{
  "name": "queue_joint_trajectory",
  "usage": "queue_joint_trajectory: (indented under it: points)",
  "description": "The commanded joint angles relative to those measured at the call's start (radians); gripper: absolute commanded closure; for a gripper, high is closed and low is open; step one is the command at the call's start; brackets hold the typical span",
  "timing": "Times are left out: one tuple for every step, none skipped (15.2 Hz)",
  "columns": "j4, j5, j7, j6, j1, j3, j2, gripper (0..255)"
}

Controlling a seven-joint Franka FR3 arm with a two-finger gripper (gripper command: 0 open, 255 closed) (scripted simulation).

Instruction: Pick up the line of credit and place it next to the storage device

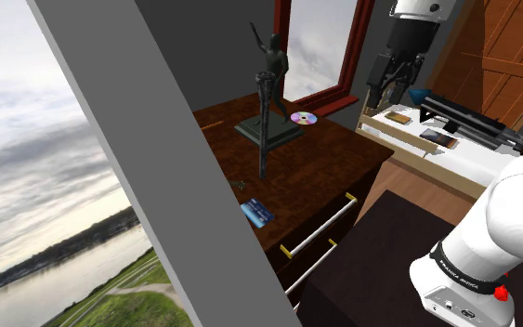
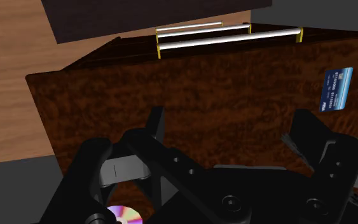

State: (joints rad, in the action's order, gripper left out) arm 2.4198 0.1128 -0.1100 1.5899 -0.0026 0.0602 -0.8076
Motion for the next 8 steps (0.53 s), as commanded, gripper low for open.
queue_joint_trajectory:
  points:
    - [0.000,0.000,0.000,0.000,0.000,0.000,0.000,0]
    - [0.033,0.010,-0.016,0.041,0.007,-0.024,-0.017,0]
    - [0.065,0.020,-0.032,0.083,0.015,-0.048,-0.032,0]
    - [0.096,0.031,-0.048,0.125,0.023,-0.073,-0.045,0]
    - [0.125,0.041,-0.064,0.168,0.032,-0.099,-0.056,0]
    - [0.153,0.052,-0.080,0.211,0.041,-0.125,-0.064,0]
    - [0.179,0.062,-0.097,0.256,0.050,-0.153,-0.070,0]
    - [0.203,0.073,-0.114,0.301,0.059,-0.180,-0.073,0]
